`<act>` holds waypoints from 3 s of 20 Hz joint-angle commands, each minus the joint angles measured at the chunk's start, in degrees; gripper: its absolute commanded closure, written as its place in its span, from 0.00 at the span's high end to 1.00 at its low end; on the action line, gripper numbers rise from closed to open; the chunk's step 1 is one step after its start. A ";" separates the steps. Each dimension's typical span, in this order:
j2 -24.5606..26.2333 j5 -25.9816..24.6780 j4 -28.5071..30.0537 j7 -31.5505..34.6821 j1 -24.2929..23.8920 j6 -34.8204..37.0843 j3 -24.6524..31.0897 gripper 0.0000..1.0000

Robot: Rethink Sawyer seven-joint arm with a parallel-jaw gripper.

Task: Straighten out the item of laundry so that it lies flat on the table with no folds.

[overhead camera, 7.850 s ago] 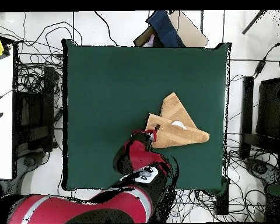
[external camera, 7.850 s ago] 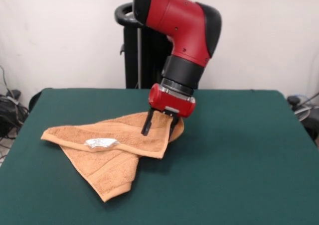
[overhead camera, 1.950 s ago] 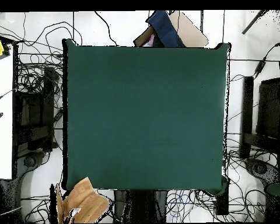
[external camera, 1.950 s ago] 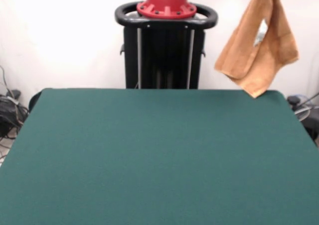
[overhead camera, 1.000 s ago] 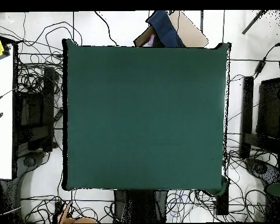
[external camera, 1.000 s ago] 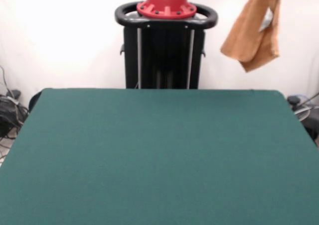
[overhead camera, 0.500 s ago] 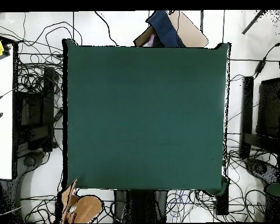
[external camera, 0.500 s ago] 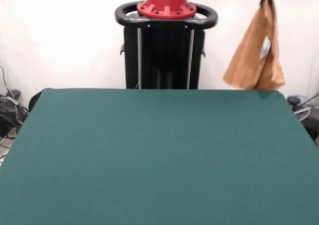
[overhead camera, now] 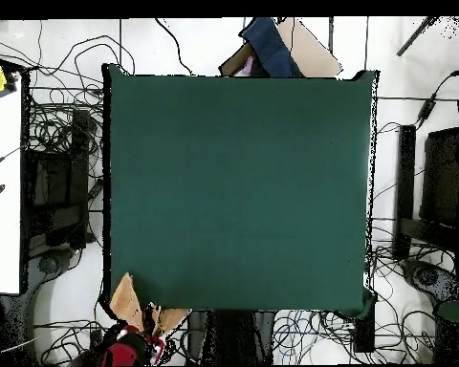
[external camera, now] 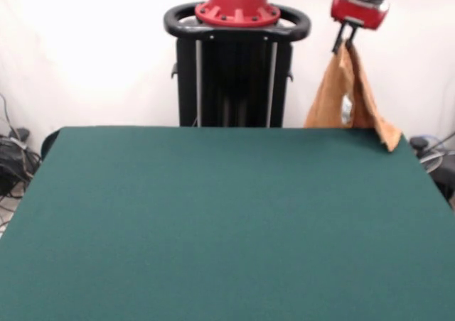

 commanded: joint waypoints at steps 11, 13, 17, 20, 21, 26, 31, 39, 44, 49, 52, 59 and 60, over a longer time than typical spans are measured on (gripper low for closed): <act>3.01 -17.20 -18.93 1.37 -13.82 10.57 0.16 0.00; 4.48 -18.70 -21.42 2.04 -15.05 10.11 0.52 0.00; 7.33 -20.99 -24.93 3.64 -17.07 7.32 1.16 0.00; 7.59 -22.91 -27.45 3.69 -18.19 8.43 0.36 0.00; 7.13 -23.36 -27.85 3.25 -19.07 9.24 0.82 0.00; 6.62 -25.67 -30.31 2.46 -21.75 10.92 2.18 0.00; 6.91 -28.85 -33.38 -0.41 -25.96 11.76 4.02 0.00; 6.72 -35.04 -38.39 -6.48 -35.75 14.32 10.41 0.00; 6.99 -38.42 -40.15 -7.86 -40.27 14.78 14.06 0.00; 7.72 -42.21 -41.23 -11.39 -47.43 14.61 20.09 0.00; 8.18 -44.68 -41.04 -12.20 -51.42 13.06 23.67 0.00; 10.37 -52.73 -41.44 -9.34 -60.63 1.17 32.76 0.00; 10.53 -53.26 -41.57 -8.72 -60.81 1.15 33.05 0.00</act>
